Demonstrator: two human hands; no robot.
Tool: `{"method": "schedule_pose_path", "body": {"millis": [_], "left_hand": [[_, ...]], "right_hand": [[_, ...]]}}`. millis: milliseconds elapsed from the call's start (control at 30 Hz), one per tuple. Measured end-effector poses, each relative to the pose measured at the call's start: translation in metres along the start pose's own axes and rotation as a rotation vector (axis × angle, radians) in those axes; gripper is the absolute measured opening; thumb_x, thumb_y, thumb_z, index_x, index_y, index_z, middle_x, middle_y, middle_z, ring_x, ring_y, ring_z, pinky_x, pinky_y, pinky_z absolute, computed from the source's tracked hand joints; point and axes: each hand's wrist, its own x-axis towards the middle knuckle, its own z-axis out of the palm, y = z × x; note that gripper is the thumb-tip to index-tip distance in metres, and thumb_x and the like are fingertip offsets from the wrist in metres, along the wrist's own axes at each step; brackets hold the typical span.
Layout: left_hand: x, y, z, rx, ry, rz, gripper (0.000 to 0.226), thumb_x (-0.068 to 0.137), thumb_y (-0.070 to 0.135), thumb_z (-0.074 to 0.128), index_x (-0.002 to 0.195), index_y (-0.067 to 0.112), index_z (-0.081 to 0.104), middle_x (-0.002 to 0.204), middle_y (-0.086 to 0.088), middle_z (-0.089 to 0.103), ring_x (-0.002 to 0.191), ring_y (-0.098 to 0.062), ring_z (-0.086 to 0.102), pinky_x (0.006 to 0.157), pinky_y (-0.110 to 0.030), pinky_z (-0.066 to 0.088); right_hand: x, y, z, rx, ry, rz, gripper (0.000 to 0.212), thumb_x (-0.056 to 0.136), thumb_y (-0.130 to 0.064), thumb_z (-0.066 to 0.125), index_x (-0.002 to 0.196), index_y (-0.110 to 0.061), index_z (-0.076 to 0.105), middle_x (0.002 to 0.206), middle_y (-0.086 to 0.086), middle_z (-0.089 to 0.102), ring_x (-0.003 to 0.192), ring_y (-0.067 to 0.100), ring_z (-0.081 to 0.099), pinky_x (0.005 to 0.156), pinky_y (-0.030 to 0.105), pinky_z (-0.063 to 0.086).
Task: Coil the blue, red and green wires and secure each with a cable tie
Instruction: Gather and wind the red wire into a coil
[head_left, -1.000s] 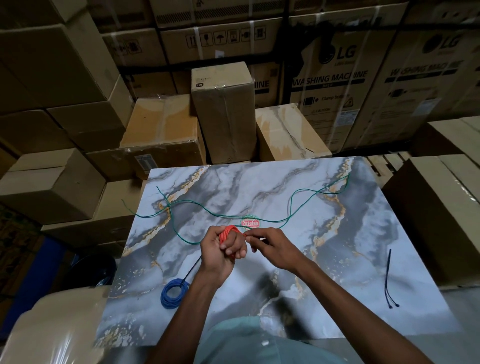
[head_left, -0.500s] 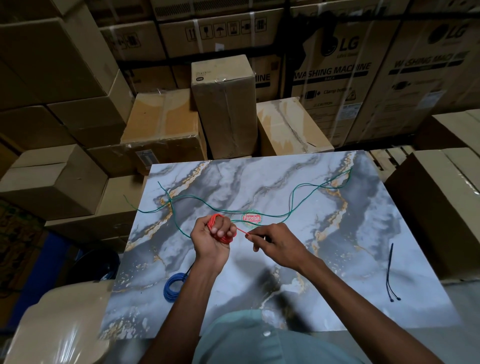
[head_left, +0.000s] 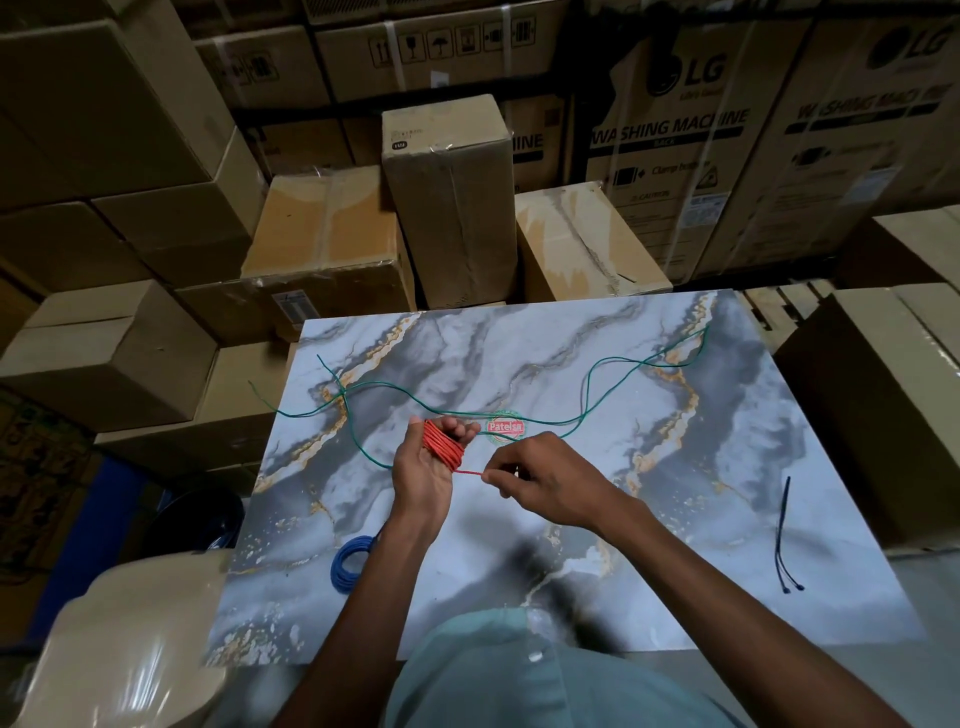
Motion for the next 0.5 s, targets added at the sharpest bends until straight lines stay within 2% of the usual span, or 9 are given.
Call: {"method": "schedule_pose_path", "body": {"millis": [133, 200, 267, 333, 367, 433, 500], "left_hand": [[-0.002, -0.006, -0.001, 0.202, -0.066, 0.056, 0.05, 0.108, 0.029, 0.028, 0.083, 0.0, 0.059, 0.072, -0.011, 0.064, 0.078, -0.025, 0.069, 0.079, -0.032, 0.056], [0.0, -0.012, -0.004, 0.375, -0.093, 0.106, 0.052, 0.107, 0.034, 0.033, 0.079, 0.003, 0.064, 0.072, -0.009, 0.067, 0.071, -0.021, 0.066, 0.072, -0.031, 0.053], [0.002, -0.016, -0.007, 0.536, -0.129, 0.125, 0.054, 0.099, 0.048, 0.04, 0.078, 0.01, 0.072, 0.075, -0.012, 0.068, 0.072, -0.026, 0.061, 0.068, -0.038, 0.048], [0.002, -0.016, -0.008, 0.624, -0.172, 0.128, 0.059, 0.095, 0.057, 0.041, 0.081, 0.01, 0.073, 0.074, -0.017, 0.066, 0.072, -0.033, 0.056, 0.068, -0.047, 0.044], [0.001, -0.014, -0.007, 0.657, -0.178, 0.136, 0.058, 0.096, 0.056, 0.04, 0.08, 0.012, 0.074, 0.072, -0.015, 0.066, 0.071, -0.031, 0.056, 0.067, -0.043, 0.044], [-0.004, -0.011, -0.002, 0.705, -0.189, 0.132, 0.056, 0.096, 0.05, 0.036, 0.069, 0.02, 0.074, 0.063, -0.002, 0.064, 0.062, -0.015, 0.054, 0.061, -0.029, 0.043], [-0.01, -0.009, 0.003, 0.72, -0.217, 0.101, 0.055, 0.095, 0.048, 0.035, 0.059, 0.02, 0.067, 0.055, 0.004, 0.057, 0.053, -0.008, 0.047, 0.057, -0.025, 0.038]], "right_hand": [[0.003, 0.002, -0.006, 0.0, 0.041, -0.001, 0.024, 0.1, -0.034, 0.064, 0.085, -0.018, 0.075, 0.071, -0.007, 0.071, 0.06, 0.007, 0.059, 0.061, 0.026, 0.043], [0.005, 0.001, -0.008, -0.004, 0.028, -0.031, 0.023, 0.1, -0.031, 0.062, 0.087, -0.016, 0.074, 0.075, -0.003, 0.073, 0.062, 0.012, 0.059, 0.064, 0.031, 0.046], [0.006, -0.001, -0.01, -0.027, -0.007, -0.071, 0.021, 0.102, -0.027, 0.06, 0.092, -0.016, 0.074, 0.08, -0.003, 0.073, 0.064, 0.011, 0.058, 0.066, 0.033, 0.048], [0.007, -0.002, -0.013, -0.069, -0.031, -0.1, 0.019, 0.102, -0.025, 0.058, 0.098, -0.016, 0.074, 0.084, -0.003, 0.074, 0.068, 0.01, 0.057, 0.068, 0.034, 0.049], [0.007, -0.003, -0.014, -0.091, -0.031, -0.111, 0.018, 0.102, -0.024, 0.058, 0.099, -0.017, 0.074, 0.086, -0.003, 0.074, 0.07, 0.012, 0.057, 0.069, 0.035, 0.049], [0.006, -0.003, -0.018, -0.125, 0.0, -0.153, 0.017, 0.102, -0.027, 0.06, 0.1, -0.02, 0.075, 0.086, -0.003, 0.074, 0.073, 0.015, 0.059, 0.068, 0.036, 0.048], [0.006, -0.003, -0.021, -0.184, 0.041, -0.202, 0.017, 0.101, -0.032, 0.061, 0.1, -0.025, 0.076, 0.087, -0.005, 0.073, 0.076, 0.015, 0.058, 0.067, 0.035, 0.047]]}}
